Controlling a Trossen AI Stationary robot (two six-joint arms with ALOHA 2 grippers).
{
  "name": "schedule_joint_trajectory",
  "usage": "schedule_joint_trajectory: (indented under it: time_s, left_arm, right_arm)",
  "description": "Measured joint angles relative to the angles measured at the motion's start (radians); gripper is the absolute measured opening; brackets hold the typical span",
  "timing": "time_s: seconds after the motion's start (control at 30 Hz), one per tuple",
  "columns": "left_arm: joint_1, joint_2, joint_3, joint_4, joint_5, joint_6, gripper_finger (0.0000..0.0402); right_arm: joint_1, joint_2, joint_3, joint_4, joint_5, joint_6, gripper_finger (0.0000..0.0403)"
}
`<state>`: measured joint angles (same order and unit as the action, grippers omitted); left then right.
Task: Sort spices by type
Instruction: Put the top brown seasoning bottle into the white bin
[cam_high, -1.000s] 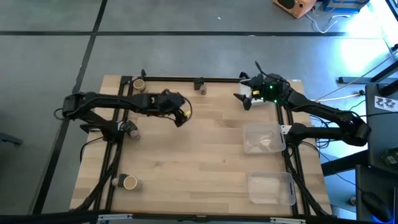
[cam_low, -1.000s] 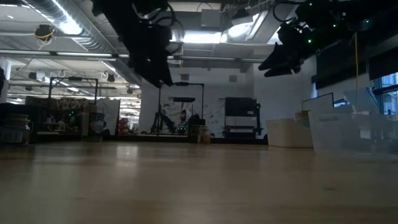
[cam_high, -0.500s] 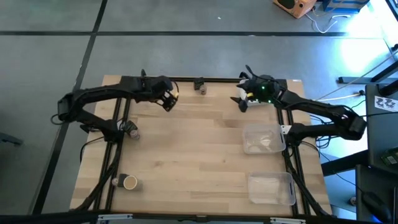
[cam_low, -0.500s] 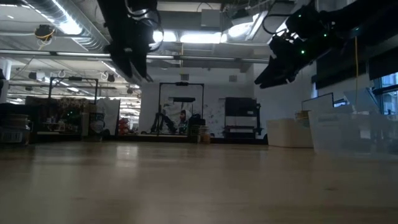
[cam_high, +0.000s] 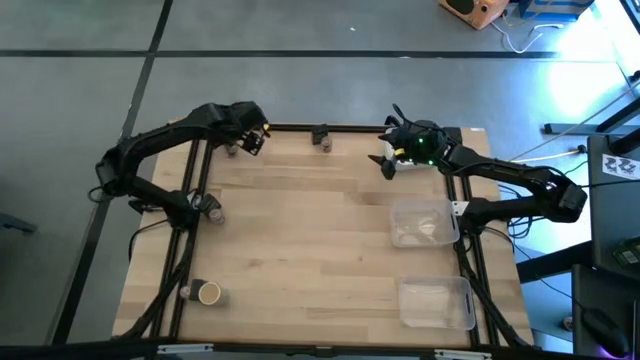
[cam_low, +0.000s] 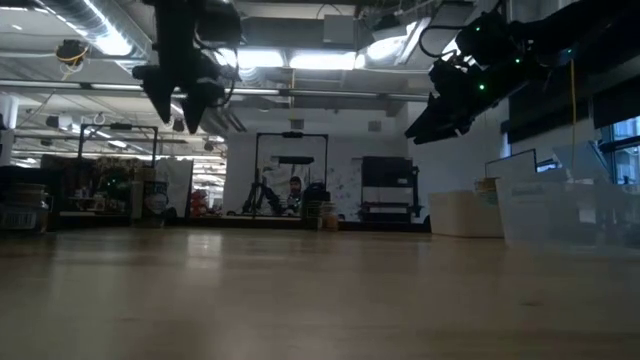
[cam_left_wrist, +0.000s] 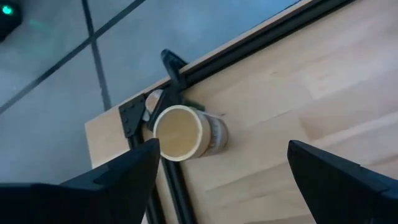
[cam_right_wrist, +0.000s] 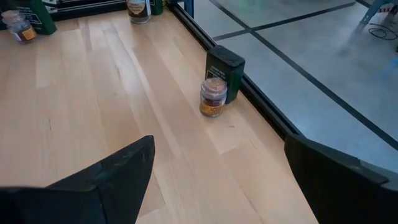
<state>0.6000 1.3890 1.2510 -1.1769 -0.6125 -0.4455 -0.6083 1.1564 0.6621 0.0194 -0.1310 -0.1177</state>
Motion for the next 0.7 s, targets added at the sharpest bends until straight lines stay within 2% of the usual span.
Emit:
schedule_joint_trajectory:
  time_s: [0.43, 0.7]
  left_arm:
    - [0.135, 0.157, -0.001, -0.019, 0.000, 0.035, 0.0336]
    - [0.192, 0.210, -0.002, -0.017, 0.000, 0.088, 0.0336]
  right_arm:
    - [0.000, 0.000, 0.000, -0.002, 0.000, 0.000, 0.0358]
    - [0.000, 0.000, 0.000, -0.005, 0.000, -0.001, 0.0358]
